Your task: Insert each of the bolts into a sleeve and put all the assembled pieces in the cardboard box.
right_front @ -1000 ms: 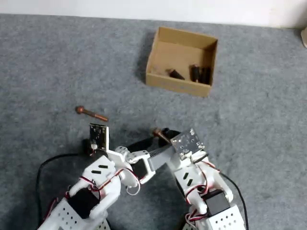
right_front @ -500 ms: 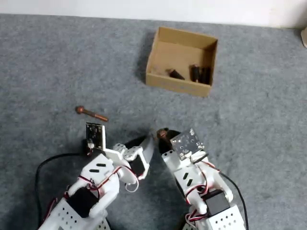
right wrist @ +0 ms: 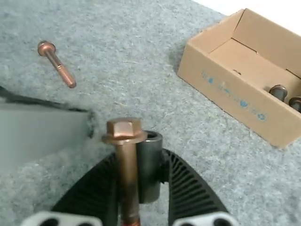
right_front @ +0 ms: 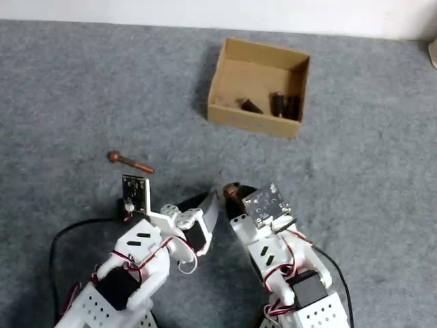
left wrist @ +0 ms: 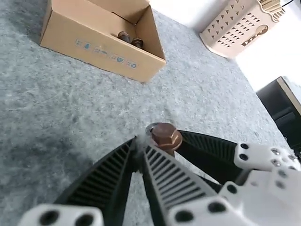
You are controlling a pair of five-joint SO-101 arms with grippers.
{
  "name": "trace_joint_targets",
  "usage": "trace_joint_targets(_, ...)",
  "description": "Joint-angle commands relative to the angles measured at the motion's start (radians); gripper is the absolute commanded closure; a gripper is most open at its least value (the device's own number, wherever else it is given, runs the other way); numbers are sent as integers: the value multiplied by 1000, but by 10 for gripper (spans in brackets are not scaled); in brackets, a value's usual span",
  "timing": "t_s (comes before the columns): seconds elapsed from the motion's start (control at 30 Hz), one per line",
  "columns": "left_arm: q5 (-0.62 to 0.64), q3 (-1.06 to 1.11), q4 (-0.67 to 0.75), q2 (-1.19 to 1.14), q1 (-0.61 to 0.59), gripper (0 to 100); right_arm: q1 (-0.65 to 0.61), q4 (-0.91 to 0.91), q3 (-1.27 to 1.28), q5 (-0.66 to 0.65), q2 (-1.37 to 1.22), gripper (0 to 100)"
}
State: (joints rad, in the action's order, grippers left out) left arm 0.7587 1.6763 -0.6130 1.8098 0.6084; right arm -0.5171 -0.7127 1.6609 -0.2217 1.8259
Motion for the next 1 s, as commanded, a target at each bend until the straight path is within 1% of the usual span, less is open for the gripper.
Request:
trace_joint_targets(0.0,-11,19,28,10,-13,992,13,36,5,3,12,994)
trace_joint_targets(0.13,-11,13,28,10,-30,992,15,36,5,9,12,968)
trace_joint_targets(0.2,-9,10,32,10,-64,992,13,36,5,9,12,895)
trace_joint_targets(0.3,-9,18,84,10,-124,992,12,36,5,9,12,752)
trace_joint_targets(0.37,-8,19,103,10,-156,992,12,36,5,5,12,707)
trace_joint_targets(0.47,-8,19,106,10,-177,992,12,35,5,3,12,707)
trace_joint_targets(0.77,-8,18,106,10,-186,992,10,-1,2,9,4,707)
trace_joint_targets(0.87,-8,10,110,10,-229,992,-16,-13,-22,40,2,707)
trace_joint_targets(0.97,8,18,170,7,-303,992,-22,-56,-51,97,1,707)
